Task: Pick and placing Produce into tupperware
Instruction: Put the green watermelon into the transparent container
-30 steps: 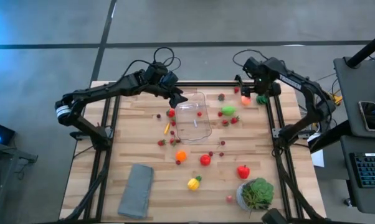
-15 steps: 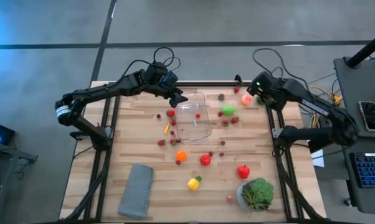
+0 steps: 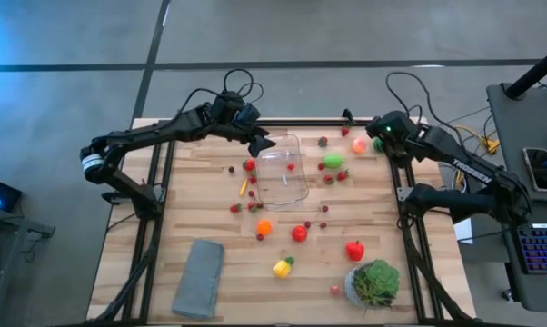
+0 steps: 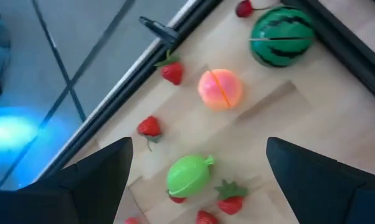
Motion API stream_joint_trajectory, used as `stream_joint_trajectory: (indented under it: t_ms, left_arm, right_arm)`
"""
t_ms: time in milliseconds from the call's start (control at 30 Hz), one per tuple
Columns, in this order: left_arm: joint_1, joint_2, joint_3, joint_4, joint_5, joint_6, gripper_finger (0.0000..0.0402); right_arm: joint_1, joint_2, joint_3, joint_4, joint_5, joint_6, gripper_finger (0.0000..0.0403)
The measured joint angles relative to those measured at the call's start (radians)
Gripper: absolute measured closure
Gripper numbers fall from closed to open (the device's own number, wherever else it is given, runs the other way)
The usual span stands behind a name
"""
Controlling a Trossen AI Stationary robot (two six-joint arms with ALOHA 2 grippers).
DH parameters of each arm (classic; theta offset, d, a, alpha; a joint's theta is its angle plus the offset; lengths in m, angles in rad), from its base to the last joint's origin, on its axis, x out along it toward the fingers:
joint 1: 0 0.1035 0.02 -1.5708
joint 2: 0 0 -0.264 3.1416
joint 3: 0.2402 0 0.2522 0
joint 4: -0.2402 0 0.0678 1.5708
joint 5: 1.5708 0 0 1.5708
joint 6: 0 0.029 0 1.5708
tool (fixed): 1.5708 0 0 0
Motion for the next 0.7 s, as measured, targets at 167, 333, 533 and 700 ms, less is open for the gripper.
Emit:
stream_joint_trajectory:
  t_ms: [167,333,533,700]
  left_arm:
    - [0.0,0.0,-0.014,0.02,0.0,0.0,0.0125]
    - [0.0,0.0,-0.015,0.019,0.0,0.0,0.0125]
    - [0.0,0.0,-0.015,0.018,0.0,0.0,0.0125]
    - [0.0,0.0,-0.015,0.018,0.0,0.0,0.0125]
  right_arm:
    - [0.0,0.016,0.0,0.059,0.0,-0.035,0.0042]
    - [0.0,0.025,0.0,0.075,-0.005,-0.067,0.0042]
    - [0.0,0.025,0.0,0.075,-0.009,-0.079,0.0042]
    - [0.0,0.026,0.0,0.082,-0.009,-0.079,0.0042]
